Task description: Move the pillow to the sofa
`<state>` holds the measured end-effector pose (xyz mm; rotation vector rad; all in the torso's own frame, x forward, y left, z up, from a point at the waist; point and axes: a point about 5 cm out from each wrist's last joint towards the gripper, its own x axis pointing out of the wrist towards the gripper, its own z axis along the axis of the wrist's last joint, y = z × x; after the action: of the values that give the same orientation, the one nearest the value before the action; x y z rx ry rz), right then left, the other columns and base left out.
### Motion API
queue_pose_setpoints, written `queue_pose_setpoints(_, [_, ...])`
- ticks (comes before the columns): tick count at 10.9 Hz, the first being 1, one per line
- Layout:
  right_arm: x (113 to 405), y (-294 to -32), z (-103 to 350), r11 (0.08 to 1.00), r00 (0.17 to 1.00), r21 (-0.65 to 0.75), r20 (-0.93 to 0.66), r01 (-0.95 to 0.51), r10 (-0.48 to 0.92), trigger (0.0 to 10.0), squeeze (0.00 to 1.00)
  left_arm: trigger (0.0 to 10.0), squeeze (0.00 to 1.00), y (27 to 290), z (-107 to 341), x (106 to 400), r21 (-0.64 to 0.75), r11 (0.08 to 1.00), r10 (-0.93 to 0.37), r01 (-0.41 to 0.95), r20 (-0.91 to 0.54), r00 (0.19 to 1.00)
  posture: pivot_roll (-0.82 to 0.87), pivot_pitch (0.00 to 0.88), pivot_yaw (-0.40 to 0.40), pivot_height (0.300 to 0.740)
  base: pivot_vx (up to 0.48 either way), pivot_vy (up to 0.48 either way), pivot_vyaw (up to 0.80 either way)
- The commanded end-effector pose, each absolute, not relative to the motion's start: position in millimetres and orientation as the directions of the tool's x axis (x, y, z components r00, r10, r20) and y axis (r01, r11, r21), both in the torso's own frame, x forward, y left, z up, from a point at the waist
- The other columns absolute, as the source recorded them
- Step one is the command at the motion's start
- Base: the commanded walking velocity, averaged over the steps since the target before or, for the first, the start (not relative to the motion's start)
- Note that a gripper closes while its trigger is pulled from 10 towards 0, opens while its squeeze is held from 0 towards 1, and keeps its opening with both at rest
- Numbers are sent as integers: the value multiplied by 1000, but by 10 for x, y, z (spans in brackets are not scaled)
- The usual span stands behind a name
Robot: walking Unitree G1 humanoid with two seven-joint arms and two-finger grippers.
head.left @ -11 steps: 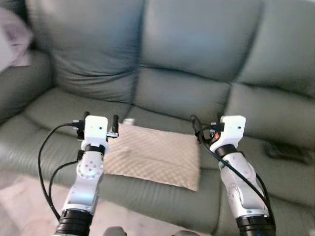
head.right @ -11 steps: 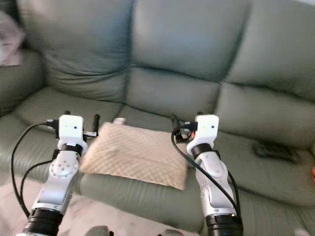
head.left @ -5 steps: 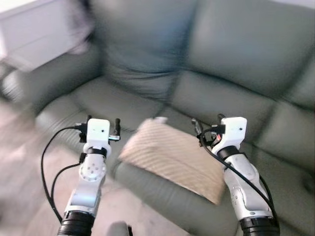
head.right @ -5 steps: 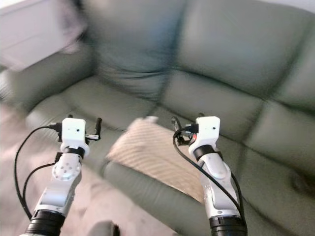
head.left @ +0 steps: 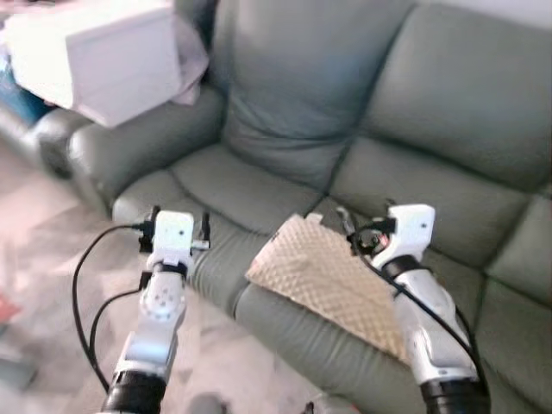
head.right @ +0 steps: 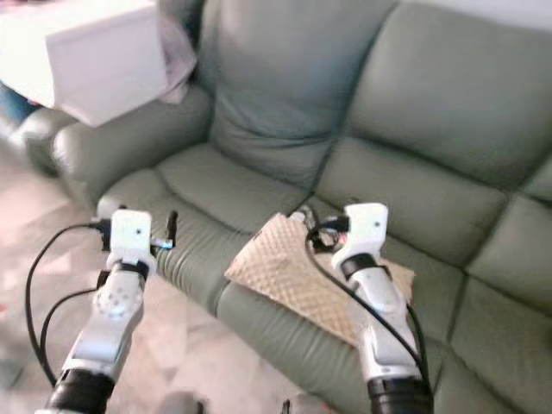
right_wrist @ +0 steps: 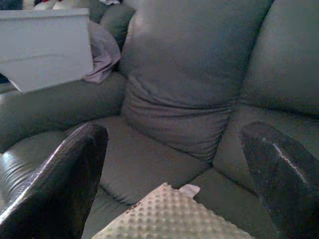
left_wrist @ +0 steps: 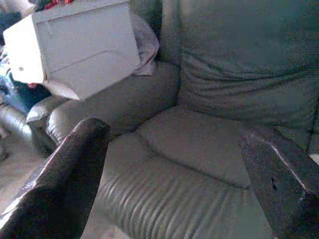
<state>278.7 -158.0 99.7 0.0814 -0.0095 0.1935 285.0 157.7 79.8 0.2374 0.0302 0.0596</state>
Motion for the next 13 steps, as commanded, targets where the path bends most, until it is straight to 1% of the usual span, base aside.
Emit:
queue_pose_setpoints(1, [2809,-1508,1032,972,977,98,35,-213,210,10000,0,10000,0,1657,799,2845,259,963,87,-78,-21,996,-88,0,-33,740,0,480,0])
queue_pose_setpoints(3, [2810,-1499,1040,971,976,92,43,-219,216,10000,0,10000,0,1654,796,2847,264,961,88,-80,-19,996,-85,0,-31,740,0,480,0])
queue_pose_setpoints(13, [2801,-1485,991,971,975,87,34,-223,221,10000,0,10000,0,1648,817,2866,287,953,103,-99,2,995,-72,0,-36,740,0,480,800])
